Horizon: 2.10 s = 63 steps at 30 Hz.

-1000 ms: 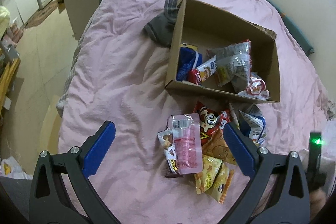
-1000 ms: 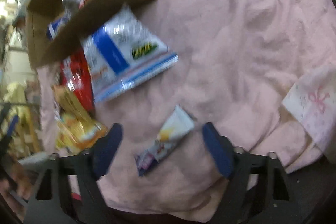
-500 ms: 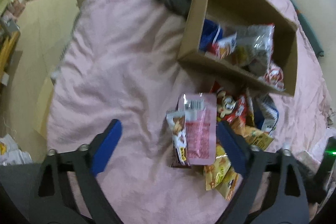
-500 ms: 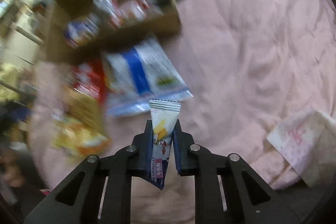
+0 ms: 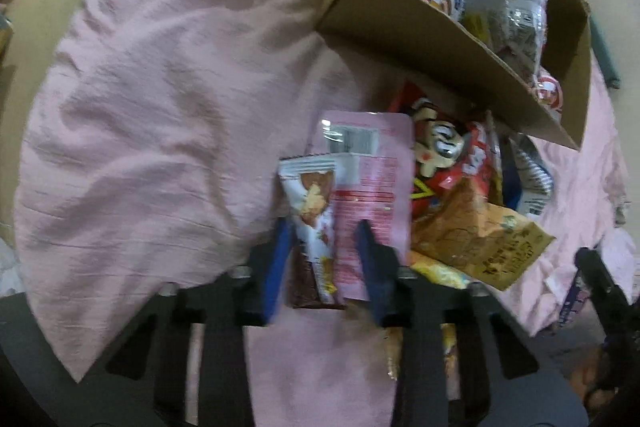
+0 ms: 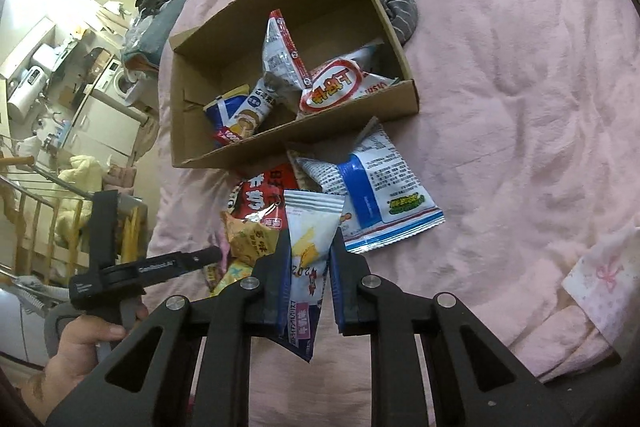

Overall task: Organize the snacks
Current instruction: 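Grasp the white stick packet with the right gripper while the left gripper grasps the brown chocolate stick packet, then carry both stick packets into the cardboard box and open both grippers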

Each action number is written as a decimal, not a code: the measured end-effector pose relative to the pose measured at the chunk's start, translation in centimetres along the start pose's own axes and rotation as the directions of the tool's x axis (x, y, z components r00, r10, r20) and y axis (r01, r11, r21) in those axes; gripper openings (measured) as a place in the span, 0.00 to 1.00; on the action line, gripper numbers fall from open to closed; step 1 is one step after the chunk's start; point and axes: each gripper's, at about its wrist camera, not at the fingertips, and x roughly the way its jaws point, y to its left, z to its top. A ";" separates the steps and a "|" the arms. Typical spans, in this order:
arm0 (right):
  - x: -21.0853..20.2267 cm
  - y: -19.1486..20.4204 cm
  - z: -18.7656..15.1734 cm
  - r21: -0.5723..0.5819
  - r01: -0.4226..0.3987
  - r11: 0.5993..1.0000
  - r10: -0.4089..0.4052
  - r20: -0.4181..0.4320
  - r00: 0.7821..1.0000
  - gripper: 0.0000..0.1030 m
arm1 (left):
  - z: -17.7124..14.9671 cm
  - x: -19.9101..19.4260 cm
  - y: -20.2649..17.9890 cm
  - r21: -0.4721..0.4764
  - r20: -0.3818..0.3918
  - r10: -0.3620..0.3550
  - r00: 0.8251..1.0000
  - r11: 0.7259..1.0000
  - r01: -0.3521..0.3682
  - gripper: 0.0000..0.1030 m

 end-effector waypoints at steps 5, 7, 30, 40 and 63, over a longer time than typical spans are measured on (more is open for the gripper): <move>-0.4 0.0 0.3 0.011 -0.020 1.000 0.020 0.008 1.000 0.17 | -0.3 -0.6 -0.2 0.012 0.015 0.006 1.000 1.000 -0.007 0.14; -0.4 0.1 0.4 0.011 -0.026 1.000 0.026 0.012 1.000 0.17 | -0.5 -1.2 -0.4 0.029 0.034 0.015 0.999 0.999 -0.016 0.14; -2.8 2.2 5.7 -0.045 -0.078 0.996 0.085 0.162 0.983 0.17 | 2.3 -13.1 -6.7 0.235 0.411 0.003 0.912 0.966 -0.110 0.14; 1.1 4.1 11.7 -0.141 -0.010 0.990 0.036 0.186 0.982 0.17 | 7.2 -11.2 -9.9 0.281 0.416 0.001 0.909 0.951 -0.130 0.14; 9.4 7.2 14.7 -0.223 -0.017 0.975 0.044 0.115 0.992 0.18 | 10.8 -5.9 -9.2 0.297 0.418 0.040 0.908 0.938 -0.178 0.14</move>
